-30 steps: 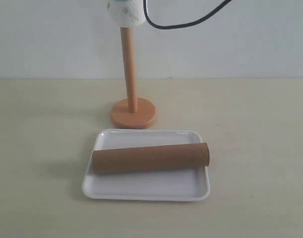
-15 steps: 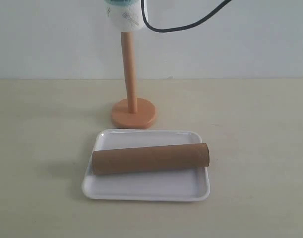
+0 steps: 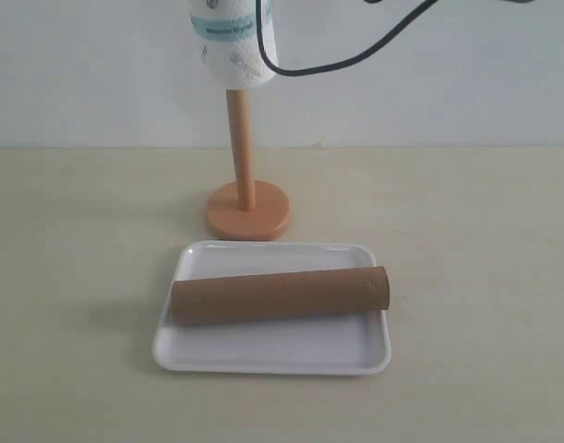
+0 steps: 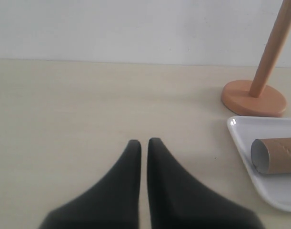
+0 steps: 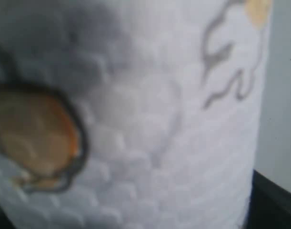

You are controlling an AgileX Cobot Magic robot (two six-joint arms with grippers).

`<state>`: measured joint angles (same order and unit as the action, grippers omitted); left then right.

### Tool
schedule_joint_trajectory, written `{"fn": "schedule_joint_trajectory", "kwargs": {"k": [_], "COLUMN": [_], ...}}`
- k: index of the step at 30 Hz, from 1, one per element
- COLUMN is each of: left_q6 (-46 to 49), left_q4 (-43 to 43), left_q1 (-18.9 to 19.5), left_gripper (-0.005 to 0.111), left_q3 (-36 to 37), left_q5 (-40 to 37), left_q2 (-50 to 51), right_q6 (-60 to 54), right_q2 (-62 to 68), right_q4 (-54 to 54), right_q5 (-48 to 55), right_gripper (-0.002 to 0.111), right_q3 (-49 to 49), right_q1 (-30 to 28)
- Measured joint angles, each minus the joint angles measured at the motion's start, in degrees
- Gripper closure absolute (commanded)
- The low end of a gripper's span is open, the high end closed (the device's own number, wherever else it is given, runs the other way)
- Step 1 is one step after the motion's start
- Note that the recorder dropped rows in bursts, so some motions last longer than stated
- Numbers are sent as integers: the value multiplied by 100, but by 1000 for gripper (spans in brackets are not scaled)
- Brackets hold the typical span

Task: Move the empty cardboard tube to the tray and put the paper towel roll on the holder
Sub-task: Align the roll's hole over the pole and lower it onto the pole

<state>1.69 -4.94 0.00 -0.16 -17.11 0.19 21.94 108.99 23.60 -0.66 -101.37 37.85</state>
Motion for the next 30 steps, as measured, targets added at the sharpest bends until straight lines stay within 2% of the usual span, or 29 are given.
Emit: {"fn": "schedule_joint_trajectory", "kwargs": {"k": [9,25,30], "left_q6": [0,0,0], "left_q4": [0,0,0], "left_q1": [0,0,0], "left_gripper": [103,103,103], "left_q3": [0,0,0], "left_q5": [0,0,0], "left_q2": [0,0,0], "right_q6": [-20,-383,-198], "right_q2": [47,12,-8], "right_q4": [-320,-329,-329], "right_q5": [-274,289,382], "right_gripper": [109,109,109], "right_q3": [210,210,210], "right_q1": [0,33,-122]}}
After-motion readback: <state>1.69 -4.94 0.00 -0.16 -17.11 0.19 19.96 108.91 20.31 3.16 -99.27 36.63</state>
